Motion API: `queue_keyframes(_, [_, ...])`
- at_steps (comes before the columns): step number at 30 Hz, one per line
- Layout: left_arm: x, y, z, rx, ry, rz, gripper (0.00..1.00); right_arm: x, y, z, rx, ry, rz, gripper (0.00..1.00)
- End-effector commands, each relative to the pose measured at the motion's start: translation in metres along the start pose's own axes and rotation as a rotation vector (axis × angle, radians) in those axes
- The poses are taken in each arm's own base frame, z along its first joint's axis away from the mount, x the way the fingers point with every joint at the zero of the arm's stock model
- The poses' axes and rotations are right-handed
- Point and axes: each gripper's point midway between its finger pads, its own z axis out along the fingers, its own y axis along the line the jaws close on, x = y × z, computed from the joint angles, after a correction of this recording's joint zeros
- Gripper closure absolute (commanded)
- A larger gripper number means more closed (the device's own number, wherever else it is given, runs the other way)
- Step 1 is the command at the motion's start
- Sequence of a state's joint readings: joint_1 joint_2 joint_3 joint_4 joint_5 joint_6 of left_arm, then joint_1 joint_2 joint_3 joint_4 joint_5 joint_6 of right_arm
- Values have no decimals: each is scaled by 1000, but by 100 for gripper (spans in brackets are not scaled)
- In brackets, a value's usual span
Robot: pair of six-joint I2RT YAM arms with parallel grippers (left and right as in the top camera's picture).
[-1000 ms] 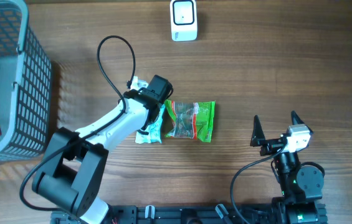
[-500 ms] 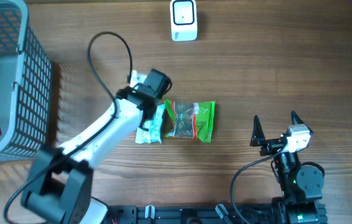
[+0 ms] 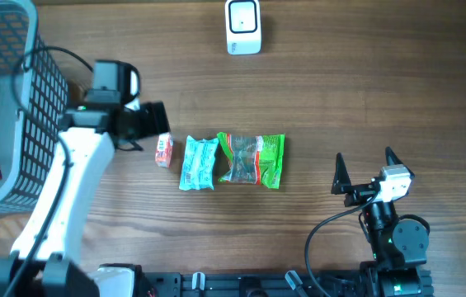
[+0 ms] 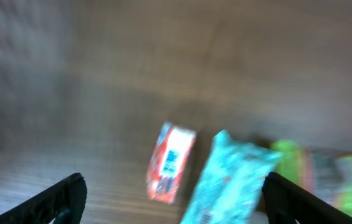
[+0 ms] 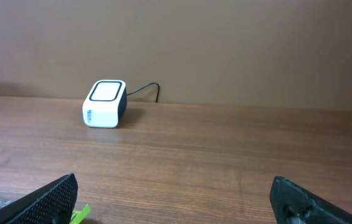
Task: Scan the item barcode
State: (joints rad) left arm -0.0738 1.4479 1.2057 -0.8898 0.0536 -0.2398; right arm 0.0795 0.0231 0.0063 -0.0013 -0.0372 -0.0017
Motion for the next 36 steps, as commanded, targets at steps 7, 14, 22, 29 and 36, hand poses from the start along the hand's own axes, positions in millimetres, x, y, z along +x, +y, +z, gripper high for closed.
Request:
queue_keyframes(7, [-142, 80, -221, -203, -711, -229, 6, -1, 2, 0, -10, -3, 2, 0])
queue_keyframes(14, [-100, 241, -197, -597, -513, -545, 0, -1, 2, 0, -10, -3, 2, 0])
queue_keyframes(22, [-34, 322, -94, -687, -86, -691, 0, -1, 2, 0, -10, -3, 2, 0])
queue_keyframes(29, [-13, 360, -28, -602, -8, -728, 0, -1, 2, 0, -10, -3, 2, 0])
queue_keyframes(36, [-40, 371, -2, -549, -139, -604, 12, -1, 2, 0, -10, -3, 2, 0])
